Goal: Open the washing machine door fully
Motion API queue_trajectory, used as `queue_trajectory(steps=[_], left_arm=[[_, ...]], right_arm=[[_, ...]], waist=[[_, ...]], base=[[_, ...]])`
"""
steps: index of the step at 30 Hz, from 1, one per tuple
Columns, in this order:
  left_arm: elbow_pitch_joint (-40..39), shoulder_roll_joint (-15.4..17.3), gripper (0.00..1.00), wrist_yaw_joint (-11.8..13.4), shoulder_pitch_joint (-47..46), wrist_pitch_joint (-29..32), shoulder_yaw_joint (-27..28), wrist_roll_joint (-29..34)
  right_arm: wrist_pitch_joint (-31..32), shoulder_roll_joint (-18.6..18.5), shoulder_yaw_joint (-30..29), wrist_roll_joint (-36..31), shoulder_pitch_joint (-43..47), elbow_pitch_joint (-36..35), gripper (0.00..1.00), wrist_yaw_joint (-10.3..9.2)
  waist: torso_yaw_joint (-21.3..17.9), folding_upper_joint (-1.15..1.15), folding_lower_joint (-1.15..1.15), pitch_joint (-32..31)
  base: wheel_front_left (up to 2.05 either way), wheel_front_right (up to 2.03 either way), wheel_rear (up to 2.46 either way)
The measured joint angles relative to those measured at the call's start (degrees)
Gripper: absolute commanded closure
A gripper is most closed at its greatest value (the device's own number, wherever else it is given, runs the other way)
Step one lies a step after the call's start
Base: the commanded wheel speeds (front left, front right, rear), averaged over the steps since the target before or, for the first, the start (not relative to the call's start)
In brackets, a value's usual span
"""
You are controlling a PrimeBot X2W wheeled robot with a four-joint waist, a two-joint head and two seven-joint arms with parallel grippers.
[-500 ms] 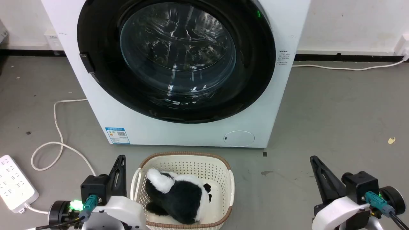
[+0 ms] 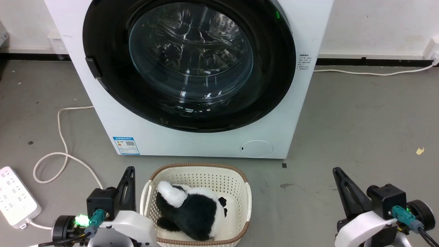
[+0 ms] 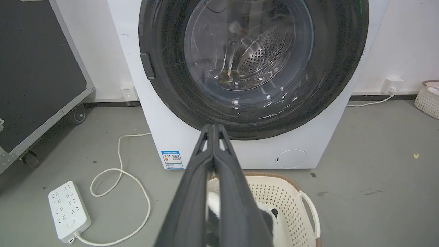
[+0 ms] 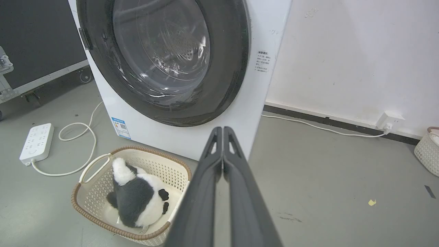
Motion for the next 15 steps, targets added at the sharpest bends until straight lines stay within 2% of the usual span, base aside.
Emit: queue_trajectory(steps=[15], left_arm=[[0.0,0.0,1.0,0.0,0.1,0.0,0.0,0.0]], right_arm=[[0.0,0.0,0.0,0.0,0.0,0.0,1.0,0.0]], waist=[[0.0,0.0,0.0,0.0]], base=[[0.0,0.0,0.0]])
